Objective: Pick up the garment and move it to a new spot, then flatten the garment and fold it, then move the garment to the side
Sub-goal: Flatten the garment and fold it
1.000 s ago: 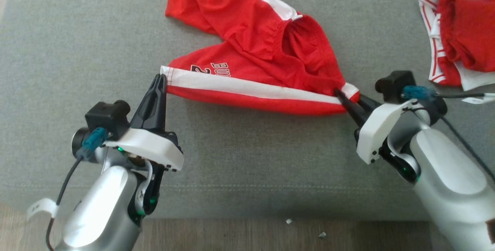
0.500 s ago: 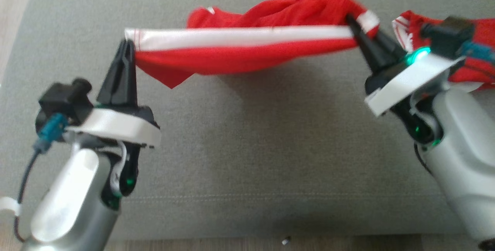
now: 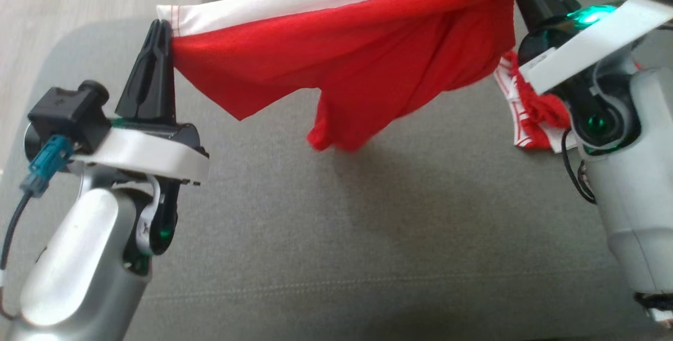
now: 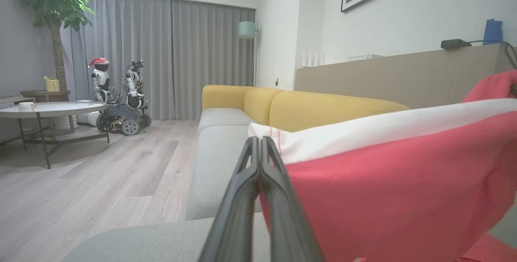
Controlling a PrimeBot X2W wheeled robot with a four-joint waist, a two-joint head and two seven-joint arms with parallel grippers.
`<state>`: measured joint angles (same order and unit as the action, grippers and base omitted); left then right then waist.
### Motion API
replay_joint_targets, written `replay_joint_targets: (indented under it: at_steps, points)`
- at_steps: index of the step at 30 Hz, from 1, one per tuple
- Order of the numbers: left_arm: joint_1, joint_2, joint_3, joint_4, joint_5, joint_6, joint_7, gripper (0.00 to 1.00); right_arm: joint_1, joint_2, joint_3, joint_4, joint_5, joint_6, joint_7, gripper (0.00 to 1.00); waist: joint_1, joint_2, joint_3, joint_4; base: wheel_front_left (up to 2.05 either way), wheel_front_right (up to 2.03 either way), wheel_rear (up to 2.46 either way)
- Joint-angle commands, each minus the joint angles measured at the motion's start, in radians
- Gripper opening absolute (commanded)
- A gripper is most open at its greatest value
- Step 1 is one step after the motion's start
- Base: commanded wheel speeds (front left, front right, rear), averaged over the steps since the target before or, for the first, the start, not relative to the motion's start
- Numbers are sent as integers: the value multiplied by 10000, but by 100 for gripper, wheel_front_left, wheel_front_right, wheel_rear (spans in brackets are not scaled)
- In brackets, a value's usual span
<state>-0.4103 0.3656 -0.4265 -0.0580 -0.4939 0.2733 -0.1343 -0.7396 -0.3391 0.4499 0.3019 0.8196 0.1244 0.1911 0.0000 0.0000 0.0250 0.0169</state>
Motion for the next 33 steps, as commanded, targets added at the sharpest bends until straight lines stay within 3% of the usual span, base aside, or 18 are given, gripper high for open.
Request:
replay_joint_targets:
  at_steps: [1,5,10,14,17,21,27,33]
  points:
    - [-296,418,441,-448,91,86,89,0,-150,206,-277,-377,65,63,252,0,0,0,-356,-137,0,0,0]
    - [-113,638,411,-1032,152,227,450,0,145,779,-1374,-519,-110,63,1387,0,0,0,-528,-226,0,0,0]
    - [-389,896,470,-1633,188,351,1065,0,294,1938,-2918,-1126,-627,63,3241,0,0,0,-272,-263,0,0,0]
    - [-1344,981,519,-1562,125,186,1590,0,-339,2724,-4239,-1137,-1302,63,4556,0,0,0,521,-249,0,0,0]
    - [-2498,819,674,-1025,-168,-95,1806,0,-1441,2874,-4868,-579,-1243,63,5108,0,0,0,1450,-146,0,0,0]
    - [-4655,533,815,245,-205,-593,1601,0,-3618,2884,-4708,840,-837,63,4516,0,0,0,2787,109,0,0,0]
    - [-7978,43,1073,2835,106,-1157,328,0,-6913,2887,-3830,2965,-273,63,2245,0,0,0,4260,465,0,0,0]
    - [-9637,-368,1293,4870,337,-1591,-1092,0,-8098,2887,-2635,4092,1792,63,-429,0,0,0,4813,738,0,0,0]
